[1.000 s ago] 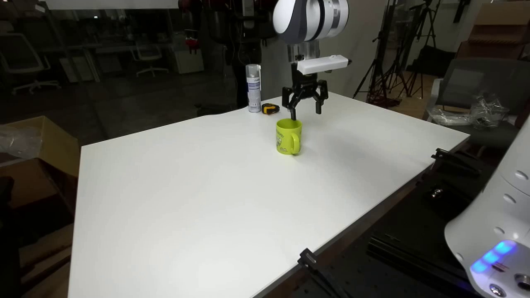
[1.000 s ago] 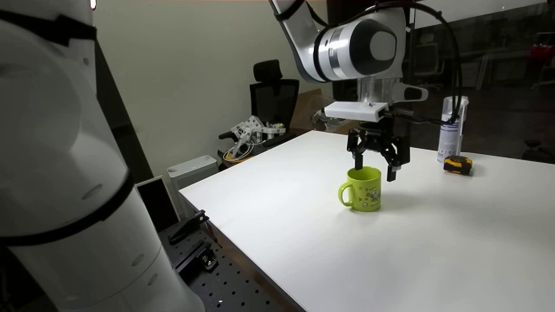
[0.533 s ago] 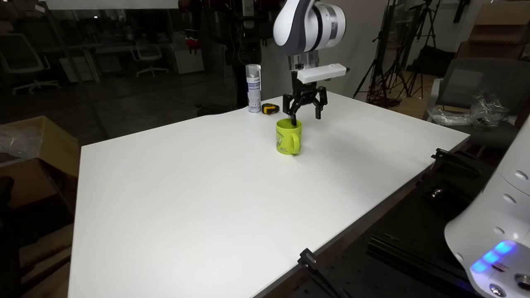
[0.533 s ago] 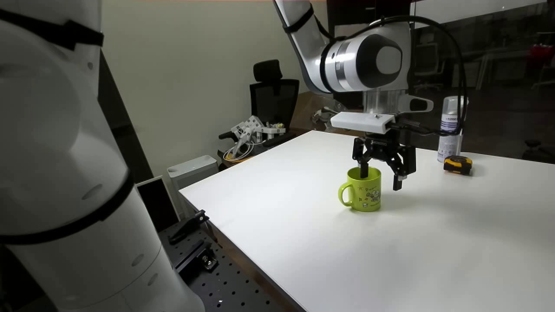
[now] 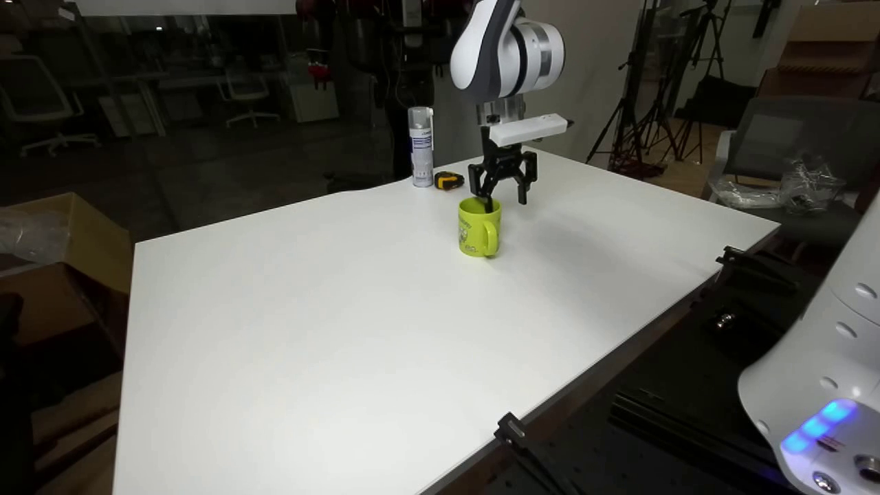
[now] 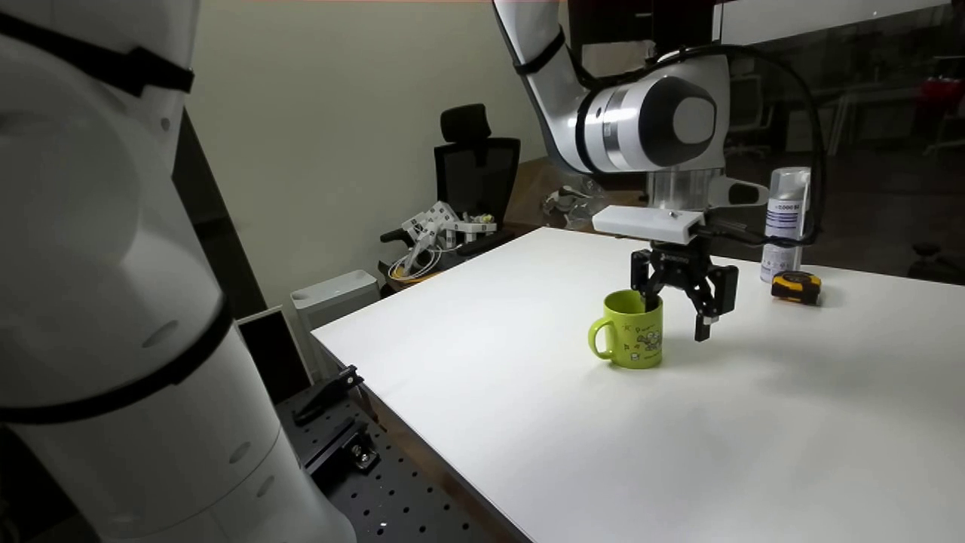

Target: Move the mug backwards then forwards.

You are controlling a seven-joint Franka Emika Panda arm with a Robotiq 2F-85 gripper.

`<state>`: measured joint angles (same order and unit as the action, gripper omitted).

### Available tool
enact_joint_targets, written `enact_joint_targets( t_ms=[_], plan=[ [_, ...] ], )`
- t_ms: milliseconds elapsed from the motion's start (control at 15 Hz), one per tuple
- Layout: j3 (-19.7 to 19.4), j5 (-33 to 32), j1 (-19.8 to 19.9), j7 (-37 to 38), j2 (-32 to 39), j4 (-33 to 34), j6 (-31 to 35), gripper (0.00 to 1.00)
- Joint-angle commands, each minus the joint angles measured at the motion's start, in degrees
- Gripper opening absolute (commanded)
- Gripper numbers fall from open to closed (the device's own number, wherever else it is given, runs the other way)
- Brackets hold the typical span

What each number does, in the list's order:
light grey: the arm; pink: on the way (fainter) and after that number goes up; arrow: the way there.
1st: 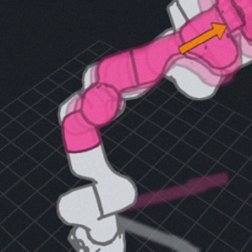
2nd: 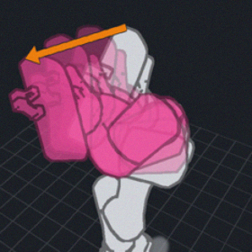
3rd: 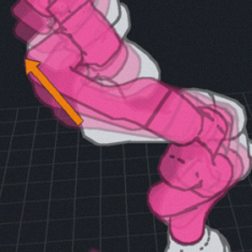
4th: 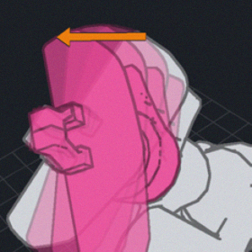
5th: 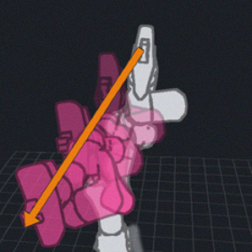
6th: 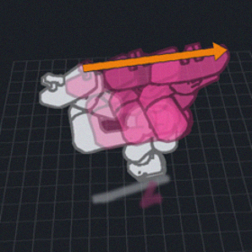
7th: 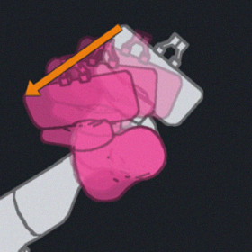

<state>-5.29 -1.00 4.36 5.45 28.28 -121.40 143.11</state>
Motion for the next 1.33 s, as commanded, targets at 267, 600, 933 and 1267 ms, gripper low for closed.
enact_joint_targets(
  t_ms=[267, 600, 933, 1267],
  plan=[
    [0.43, 0.17, -0.89, 0.00, 0.65, 2.40, -1.48, 0.25],
    [0.68, 0.13, -1.70, 0.17, 0.14, 2.17, -1.82, 0.00],
    [0.80, 0.17, -1.60, -0.11, 0.54, 1.89, -1.36, 0.10],
    [0.81, 0.17, -1.61, -0.11, 0.53, 1.93, -1.45, 0.03]
  ],
)
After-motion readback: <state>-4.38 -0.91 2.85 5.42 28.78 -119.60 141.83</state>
